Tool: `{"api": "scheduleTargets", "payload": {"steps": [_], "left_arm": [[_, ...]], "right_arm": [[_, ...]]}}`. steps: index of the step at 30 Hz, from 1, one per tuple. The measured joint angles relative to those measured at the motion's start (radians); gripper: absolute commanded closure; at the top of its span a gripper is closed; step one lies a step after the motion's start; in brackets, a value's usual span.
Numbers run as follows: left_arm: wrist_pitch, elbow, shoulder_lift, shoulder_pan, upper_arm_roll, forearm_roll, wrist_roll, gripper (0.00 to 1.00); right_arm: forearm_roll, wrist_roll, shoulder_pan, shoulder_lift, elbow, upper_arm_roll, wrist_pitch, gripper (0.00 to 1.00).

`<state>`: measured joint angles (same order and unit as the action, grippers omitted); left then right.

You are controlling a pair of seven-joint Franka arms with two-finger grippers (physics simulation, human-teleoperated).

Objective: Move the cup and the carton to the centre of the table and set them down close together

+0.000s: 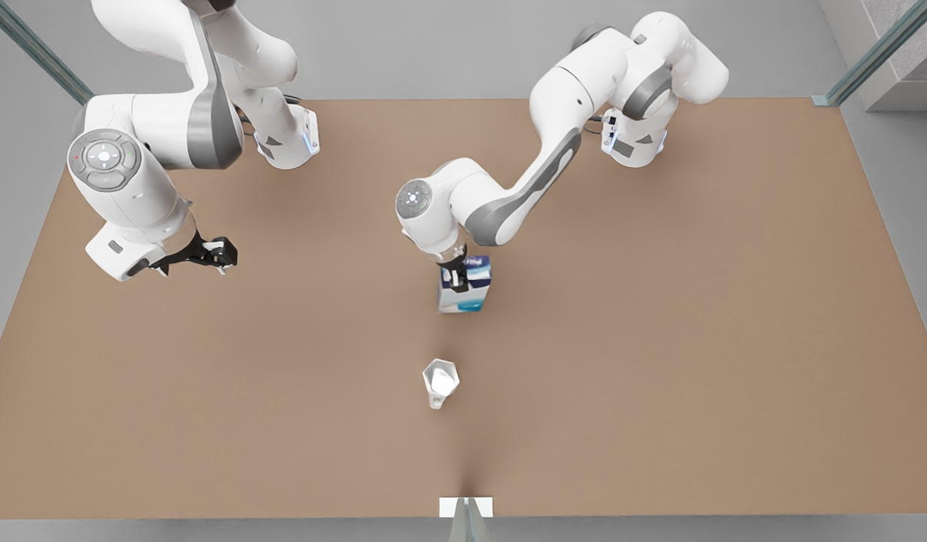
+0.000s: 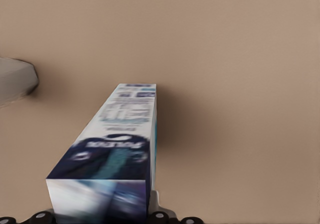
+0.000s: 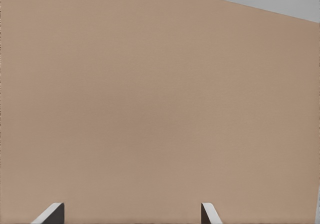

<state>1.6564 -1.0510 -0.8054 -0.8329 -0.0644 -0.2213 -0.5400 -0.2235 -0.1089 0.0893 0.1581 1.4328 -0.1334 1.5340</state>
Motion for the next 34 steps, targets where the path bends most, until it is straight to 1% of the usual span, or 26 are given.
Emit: {"api": "scheduleTargets", "payload": {"steps": [7,10,13,14,15,16,18,19,20,21,22,23,24,25,26,27,30,32,33,34], "left_arm": [[0.006,0.006,0.0,0.001,0.003,0.013,0.002,0.0],[-0.008,0.056,0.008,0.003,0.0,0.019,0.002,0.0],[-0.078,0.097,0.046,0.018,0.001,0.049,0.0,0.0],[-0.112,0.102,0.076,0.047,0.001,0.064,0.0,0.0],[-0.15,0.103,0.12,0.106,0.0,0.079,0.001,0.0],[-0.169,0.101,0.171,0.187,0.001,0.09,0.019,0.0],[-0.175,0.089,0.272,0.409,0.004,0.103,0.215,0.0],[-0.173,0.086,0.279,0.526,0.003,0.107,0.404,0.0],[-0.172,0.085,0.278,0.608,0.003,0.11,0.448,0.0],[-0.175,0.085,0.277,0.734,0.004,0.113,0.458,0.0],[-0.168,0.056,0.278,0.805,0.001,0.116,0.538,0.0],[-0.143,0.033,0.289,0.842,0.001,0.119,0.577,0.0],[-0.067,-0.093,0.362,0.855,0.002,0.12,0.618,0.0],[-0.024,-0.177,0.412,0.846,0.004,0.121,0.646,0.0],[-0.031,-0.184,0.421,0.826,0.033,0.12,0.711,0.0],[-0.035,-0.185,0.423,0.803,0.087,0.122,0.711,0.0],[-0.047,-0.181,0.418,0.833,0.091,0.145,0.652,0.0],[-0.049,-0.181,0.417,0.827,0.088,0.162,0.653,0.0],[-0.049,-0.181,0.416,0.843,0.077,0.168,0.653,0.0],[-0.047,-0.182,0.409,0.897,0.03,0.171,0.657,0.0]], "right_arm": [[0.001,0.0,0.0,0.0,0.0,0.0,0.0,0.0],[0.001,0.0,0.0,0.0,0.0,0.0,0.0,0.0],[0.001,0.0,0.0,0.002,0.0,0.0,0.0,0.0],[0.001,0.0,0.0,0.002,0.0,0.0,0.0,0.0],[0.001,0.0,-0.001,0.002,0.0,0.0,0.0,0.0],[0.001,0.0,0.0,0.0,0.0,0.0,0.0,0.0],[0.001,0.0,-0.001,0.0,0.0,0.0,0.0,0.0],[0.001,0.0,-0.001,0.0,0.0,0.0,0.0,0.0],[0.001,0.0,0.0,0.0,0.0,0.0,0.0,0.0],[0.001,0.0,0.0,0.0,0.0,0.0,0.0,0.0],[0.001,0.0,-0.001,0.0,0.0,0.0,0.0,0.0],[0.001,0.0,0.0,0.0,0.0,0.0,0.0,0.0],[0.001,0.0,-0.001,0.0,0.0,0.0,0.0,0.0],[0.001,0.0,-0.002,0.0,0.0,0.0,0.0,0.0],[0.001,0.0,-0.001,0.0,0.0,0.0,0.0,0.0],[0.001,0.0,0.0,0.0,0.0,0.001,0.0,0.0],[0.001,0.0,0.0,0.0,0.0,0.001,0.0,0.0],[0.002,0.0,-0.001,0.0,0.0,0.0,0.0,0.0],[0.003,0.0,0.0,0.0,0.0,0.0,0.0,0.0],[0.003,0.0,0.0,0.0,0.0,0.001,0.0,0.0]]}}
